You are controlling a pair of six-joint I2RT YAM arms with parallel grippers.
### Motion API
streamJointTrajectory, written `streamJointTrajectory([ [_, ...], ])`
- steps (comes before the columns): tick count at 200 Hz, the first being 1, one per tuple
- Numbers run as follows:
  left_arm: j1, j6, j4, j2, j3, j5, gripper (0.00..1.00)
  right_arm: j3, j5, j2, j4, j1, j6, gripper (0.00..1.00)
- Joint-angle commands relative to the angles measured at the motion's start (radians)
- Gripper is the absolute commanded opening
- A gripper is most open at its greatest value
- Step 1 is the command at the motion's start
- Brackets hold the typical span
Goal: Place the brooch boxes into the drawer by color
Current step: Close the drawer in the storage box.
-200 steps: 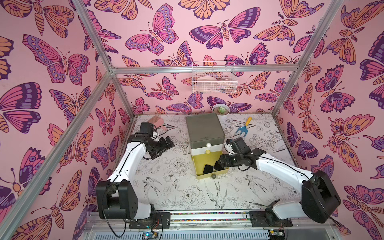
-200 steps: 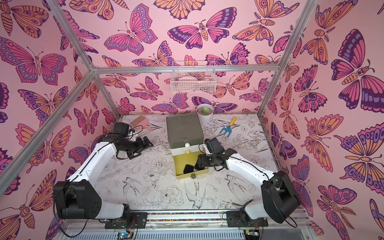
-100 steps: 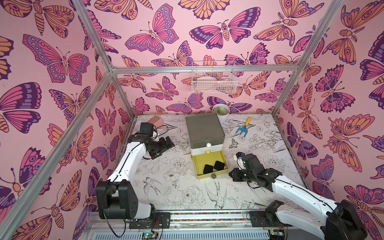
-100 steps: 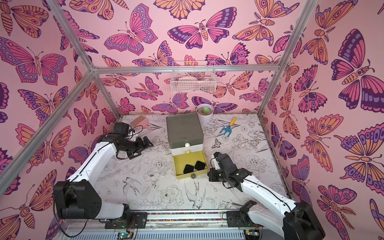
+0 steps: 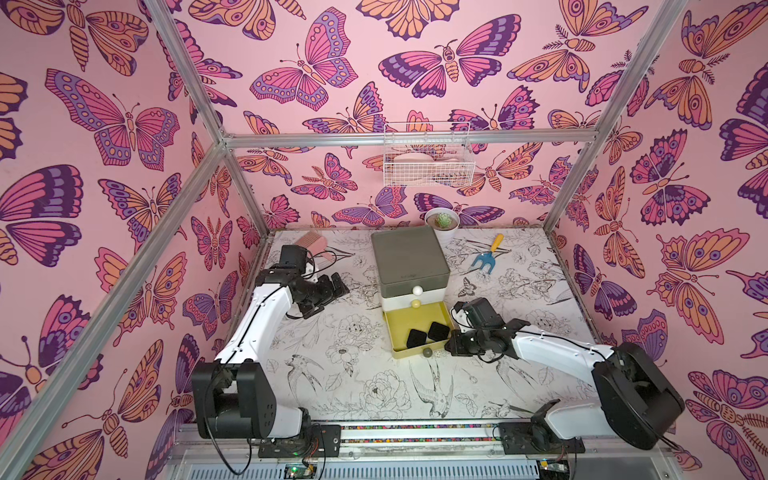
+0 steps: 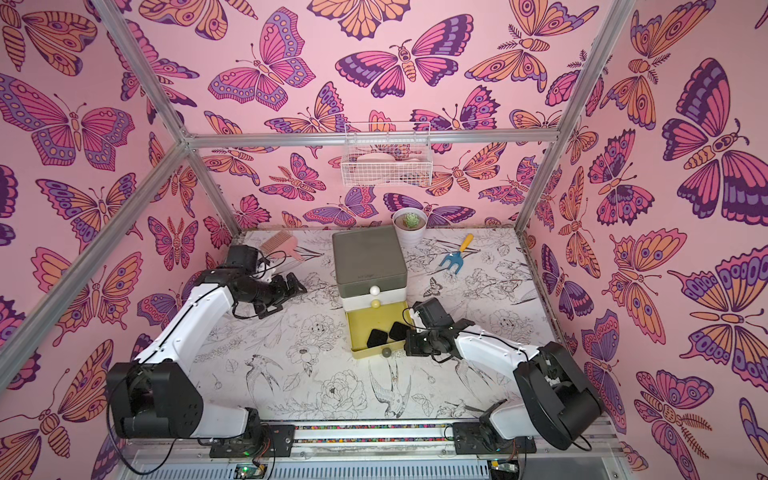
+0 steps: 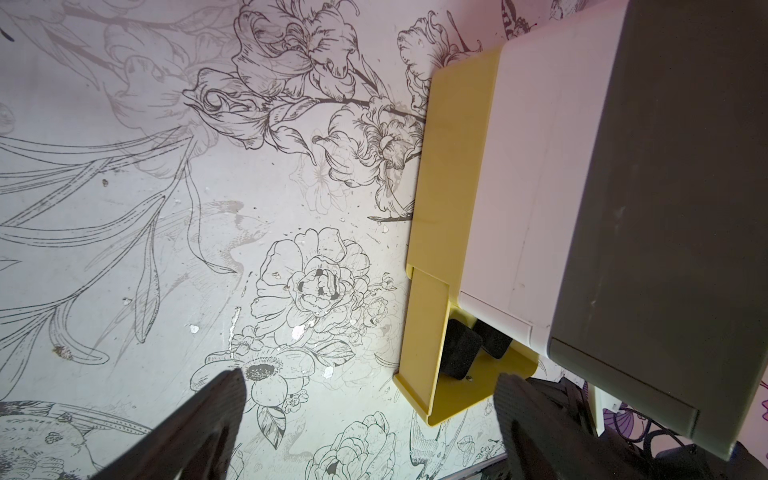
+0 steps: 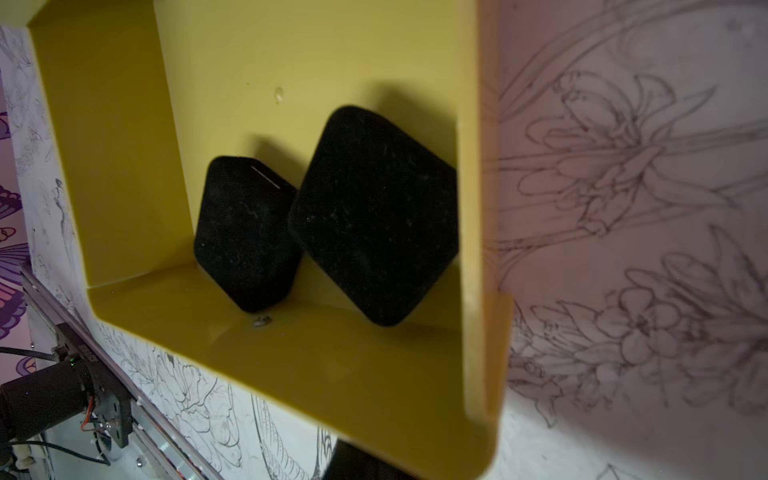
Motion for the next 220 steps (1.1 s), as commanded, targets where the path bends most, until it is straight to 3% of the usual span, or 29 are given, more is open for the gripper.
streamJointTrajectory([
  [1, -0.003, 0.004, -0.003, 0.008, -0.023, -0.007, 1.00, 0.052, -0.010, 0.038, 0.084, -0.016, -0.037, 0.00],
  [74, -0.005, 0.004, 0.000, 0.012, -0.020, -0.012, 1.00, 0.157, -0.067, 0.152, 0.206, -0.031, -0.053, 0.02],
  [100, -0.005, 0.004, 0.001, 0.013, -0.023, -0.012, 1.00, 0.147, -0.062, 0.142, 0.230, -0.032, -0.042, 0.05],
  [117, -0.005, 0.007, 0.001, 0.012, -0.026, -0.013, 1.00, 0.107, -0.071, 0.078, 0.256, -0.045, -0.009, 0.01],
  [181, -0.005, 0.015, 0.002, 0.030, -0.019, -0.009, 1.00, -0.121, -0.227, -0.264, 0.300, -0.288, 0.243, 0.09],
  [200, -0.006, 0.013, 0.005, 0.041, -0.009, -0.002, 1.00, -0.166, -0.283, -0.232, 0.309, -0.363, 0.309, 0.00],
  [220, -0.006, 0.012, 0.005, 0.041, -0.001, -0.003, 1.00, -0.181, -0.425, -0.106, 0.446, -0.402, 0.432, 0.00],
])
